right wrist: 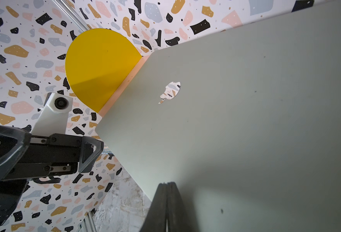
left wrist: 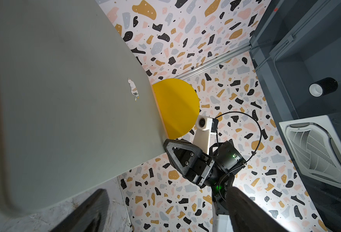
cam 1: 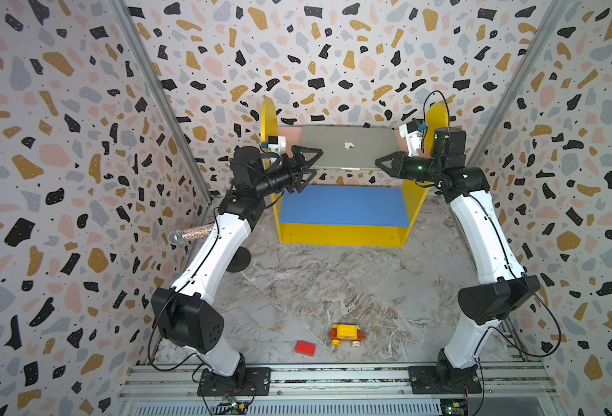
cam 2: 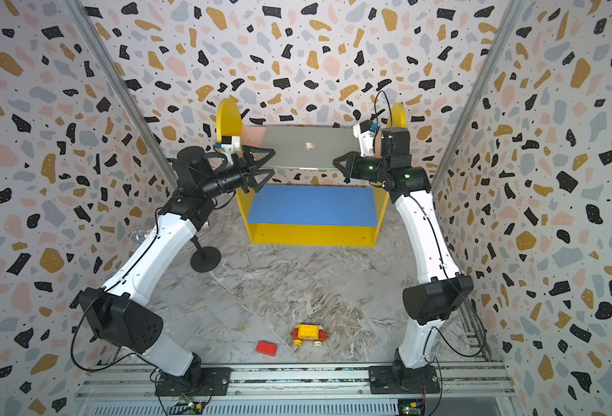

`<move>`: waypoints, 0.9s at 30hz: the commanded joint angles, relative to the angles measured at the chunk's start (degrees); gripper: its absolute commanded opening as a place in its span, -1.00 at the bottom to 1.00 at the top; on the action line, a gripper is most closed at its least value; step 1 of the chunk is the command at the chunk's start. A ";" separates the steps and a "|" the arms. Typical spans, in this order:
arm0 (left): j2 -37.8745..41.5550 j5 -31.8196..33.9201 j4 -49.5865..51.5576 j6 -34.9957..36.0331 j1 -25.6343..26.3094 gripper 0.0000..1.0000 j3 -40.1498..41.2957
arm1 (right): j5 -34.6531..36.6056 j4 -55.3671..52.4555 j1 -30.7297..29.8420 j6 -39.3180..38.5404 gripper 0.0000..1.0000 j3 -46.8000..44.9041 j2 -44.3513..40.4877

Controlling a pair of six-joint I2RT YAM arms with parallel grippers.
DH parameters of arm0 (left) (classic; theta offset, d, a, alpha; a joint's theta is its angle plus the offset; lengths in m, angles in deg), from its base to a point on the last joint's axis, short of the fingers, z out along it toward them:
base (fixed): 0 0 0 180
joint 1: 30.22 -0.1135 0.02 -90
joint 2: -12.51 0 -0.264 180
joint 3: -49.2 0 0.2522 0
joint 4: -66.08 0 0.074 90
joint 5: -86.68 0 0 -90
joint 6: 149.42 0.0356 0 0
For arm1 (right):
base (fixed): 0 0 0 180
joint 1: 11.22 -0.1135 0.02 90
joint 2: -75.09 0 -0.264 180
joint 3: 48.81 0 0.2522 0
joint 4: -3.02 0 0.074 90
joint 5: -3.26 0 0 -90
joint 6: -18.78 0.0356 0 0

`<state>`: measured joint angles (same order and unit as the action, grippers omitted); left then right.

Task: Close the laptop lid and set it aside
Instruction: Place the laptop on the shelf.

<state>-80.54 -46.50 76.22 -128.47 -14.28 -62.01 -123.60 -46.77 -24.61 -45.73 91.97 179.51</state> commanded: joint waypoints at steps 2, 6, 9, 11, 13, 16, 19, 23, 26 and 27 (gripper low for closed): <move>-0.58 -0.15 -1.99 0.69 0.32 0.88 -3.31 | -0.18 -1.10 0.54 0.47 -0.82 1.81 1.09; -0.43 -0.24 -2.17 0.59 0.48 0.88 -3.15 | -1.95 -0.61 0.62 0.86 -0.82 1.56 -0.12; 0.28 -0.15 -2.52 0.50 0.71 0.88 -2.58 | -4.25 1.02 0.56 2.28 -0.82 -0.55 -2.46; 0.84 -0.16 -2.85 0.42 0.88 0.88 -2.14 | -5.31 1.90 0.35 2.78 -0.83 -2.44 -4.32; 1.32 -0.15 -3.12 0.37 1.08 0.88 -1.79 | -5.52 2.39 -0.07 2.61 -0.82 -4.54 -6.00; 1.70 -0.15 -3.31 0.38 1.19 0.88 -1.62 | -6.05 3.97 -0.94 2.56 -0.82 -8.49 -8.86; 1.36 -0.15 -3.39 0.18 1.19 0.88 -1.91 | -5.96 4.30 -1.91 1.86 -0.82 -10.87 -10.57; 0.85 -0.11 -3.48 -0.23 1.28 0.88 -2.34 | -5.29 3.99 -2.52 0.86 -0.82 -12.23 -11.29; 0.77 0.02 -3.50 -0.29 1.28 0.88 -2.70 | -4.83 3.62 -2.51 0.38 -0.82 -11.61 -10.59; 0.70 -0.04 -3.46 -0.27 1.28 0.88 -2.83 | -4.68 3.50 -2.54 0.27 -0.83 -11.16 -10.25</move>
<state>-81.00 -46.34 75.96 -128.95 -13.21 -63.08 -128.47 -44.15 -27.25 -44.35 79.97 170.13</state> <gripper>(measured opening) 0.940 0.087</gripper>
